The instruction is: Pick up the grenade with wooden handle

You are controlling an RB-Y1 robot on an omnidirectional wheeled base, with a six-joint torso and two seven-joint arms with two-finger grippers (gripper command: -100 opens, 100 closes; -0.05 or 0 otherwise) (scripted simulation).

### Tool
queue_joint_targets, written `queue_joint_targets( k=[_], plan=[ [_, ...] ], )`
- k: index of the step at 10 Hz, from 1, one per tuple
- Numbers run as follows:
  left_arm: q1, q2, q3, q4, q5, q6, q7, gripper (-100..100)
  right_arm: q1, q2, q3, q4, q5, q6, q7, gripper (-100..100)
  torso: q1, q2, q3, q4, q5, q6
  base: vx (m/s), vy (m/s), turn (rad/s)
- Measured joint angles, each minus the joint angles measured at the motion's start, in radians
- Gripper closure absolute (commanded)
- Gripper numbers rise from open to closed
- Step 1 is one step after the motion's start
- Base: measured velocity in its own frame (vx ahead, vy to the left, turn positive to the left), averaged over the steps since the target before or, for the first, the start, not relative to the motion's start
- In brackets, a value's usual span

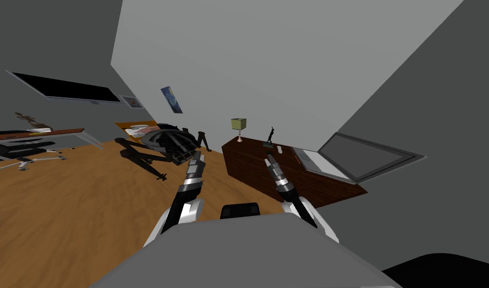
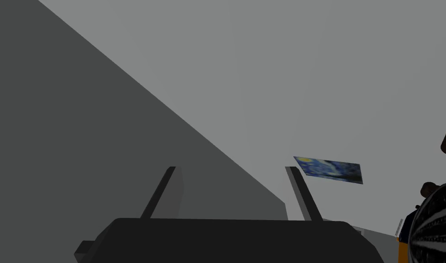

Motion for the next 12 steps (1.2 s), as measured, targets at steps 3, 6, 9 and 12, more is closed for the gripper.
queue_joint_targets(
  k=[3,6,9,12],
  plan=[
    [0.000,0.000,0.000,0.000,0.000,0.000,0.000,0,0.001,-0.067,0.021,0.064,0.015,-0.005,0.005,-100,-0.001,-0.002,-0.001,0.000,0.000,0.000,-0.061,0.126,0.056],
    [0.000,0.000,0.000,0.000,0.000,0.000,0.000,0,0.037,-0.160,0.058,0.131,0.044,-0.017,0.019,-100,0.002,-0.003,-0.001,0.000,0.001,0.000,-0.046,0.164,0.076],
    [0.000,0.000,0.000,0.000,0.000,0.000,0.000,0,0.038,-0.255,0.089,0.193,0.068,-0.012,0.026,-100,-0.002,-0.005,-0.003,-0.001,0.000,0.000,-0.015,0.101,0.050],
    [0.000,0.000,0.000,0.000,0.000,0.000,0.000,0,0.051,-0.320,0.125,0.267,0.099,-0.028,0.050,-100,-0.002,-0.006,-0.003,-0.001,0.000,0.000,0.004,0.110,0.087]
  ],
)
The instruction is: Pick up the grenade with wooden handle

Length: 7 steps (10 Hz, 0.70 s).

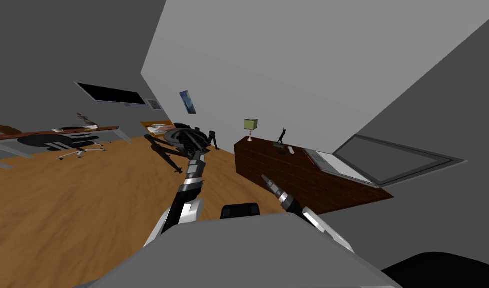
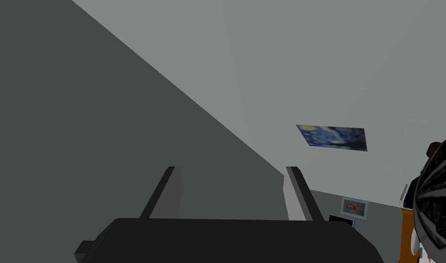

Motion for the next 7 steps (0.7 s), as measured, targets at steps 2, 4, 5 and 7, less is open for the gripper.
queue_joint_targets(
  k=[2,4,5,7],
  plan=[
    [0.000,0.000,0.000,0.000,0.000,0.000,0.000,0,0.001,-0.057,0.020,0.046,0.018,-0.002,0.007,-100,-0.001,0.000,0.000,0.000,0.000,0.000,0.017,0.095,0.062],
    [0.000,0.000,0.000,0.000,0.000,0.000,0.000,0,0.004,-0.117,0.038,0.103,0.037,-0.019,0.018,-100,-0.001,-0.002,-0.001,0.000,0.000,0.000,0.034,0.095,0.074],
    [0.000,0.000,0.000,0.000,0.000,0.000,0.000,0,0.001,-0.151,0.052,0.137,0.049,-0.025,0.022,-100,0.000,-0.002,-0.001,0.000,0.000,0.000,0.031,0.087,0.063],
    [0.000,0.000,0.000,0.000,0.000,0.000,0.000,0,0.010,-0.219,0.073,0.168,0.071,-0.026,0.033,-100,0.000,-0.003,-0.001,0.000,0.000,0.000,0.043,0.088,0.085]
  ],
)
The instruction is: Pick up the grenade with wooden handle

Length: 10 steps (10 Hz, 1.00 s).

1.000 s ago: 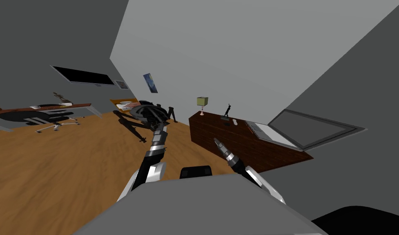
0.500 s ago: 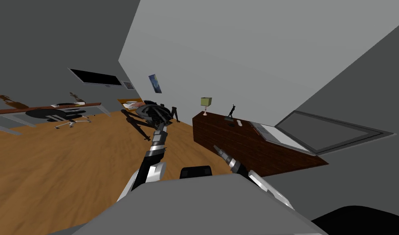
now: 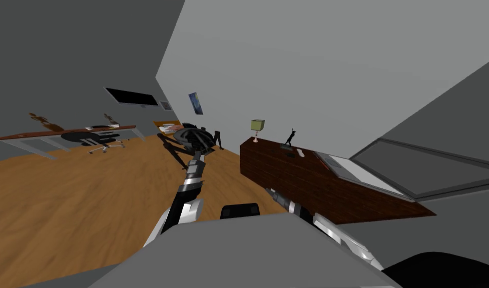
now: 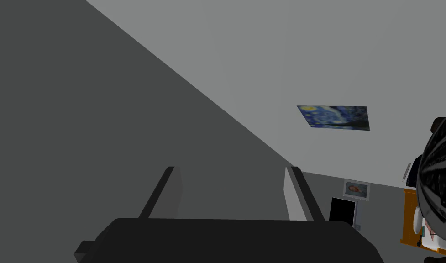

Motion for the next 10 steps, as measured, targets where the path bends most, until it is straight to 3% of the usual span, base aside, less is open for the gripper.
queue_joint_targets(
  k=[3,5,8,10],
  plan=[
    [0.000,0.000,0.000,0.000,0.000,0.000,0.000,0,-0.008,-0.087,0.034,0.106,0.034,-0.030,0.023,-100,-0.001,0.000,0.000,0.000,0.000,0.001,0.055,0.082,0.091],
    [0.000,0.000,0.000,0.000,0.000,0.000,0.000,0,0.015,-0.153,0.048,0.138,0.057,-0.032,0.042,-100,-0.002,0.000,0.000,0.000,0.000,0.001,0.064,0.076,0.086],
    [0.000,0.000,0.000,0.000,0.000,0.000,0.000,0,-0.008,-0.229,0.079,0.219,0.085,-0.052,0.055,-100,-0.004,0.000,0.000,0.000,-0.001,0.001,0.052,0.040,0.058],
    [0.000,0.000,0.000,0.000,0.000,0.000,0.000,0,0.007,-0.282,0.092,0.252,0.107,-0.055,0.074,-100,-0.004,-0.001,0.000,0.000,-0.001,0.001,0.051,0.029,0.021]
  ],
)
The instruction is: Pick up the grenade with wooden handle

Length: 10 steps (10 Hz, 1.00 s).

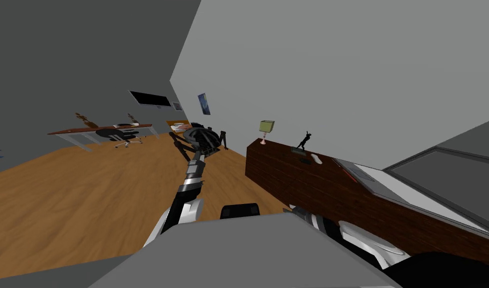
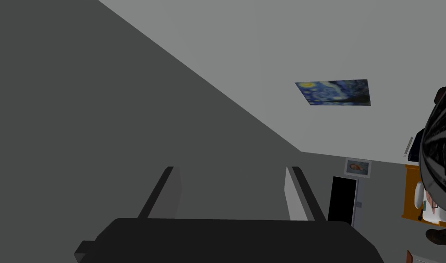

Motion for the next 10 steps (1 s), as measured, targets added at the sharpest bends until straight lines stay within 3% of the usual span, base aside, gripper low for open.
queue_joint_targets(
  k=[1,4,9,10],
  plan=[
    [0.000,0.000,0.000,0.000,0.000,0.000,0.000,0,-0.001,-0.022,0.002,0.001,0.002,0.002,0.000,-100,-0.001,0.001,0.001,0.000,0.000,0.000,0.067,0.051,0.117],
    [0.000,0.000,0.000,0.000,0.000,0.000,0.000,0,-0.010,-0.112,0.031,0.082,0.037,-0.020,0.018,-100,0.001,-0.002,-0.001,0.000,0.000,0.000,0.085,0.047,0.072],
    [0.000,0.000,0.000,0.000,0.000,0.000,0.000,0,0.024,-0.276,0.040,0.141,0.065,-0.035,0.053,-100,0.000,-0.002,-0.001,0.000,0.000,0.000,0.073,0.024,0.062],
    [0.000,0.000,0.000,0.000,0.000,0.000,0.000,0,-0.012,-0.288,0.065,0.188,0.087,-0.047,0.055,-100,0.000,-0.002,-0.001,-0.001,0.000,0.000,0.101,0.025,0.089]
  ],
)
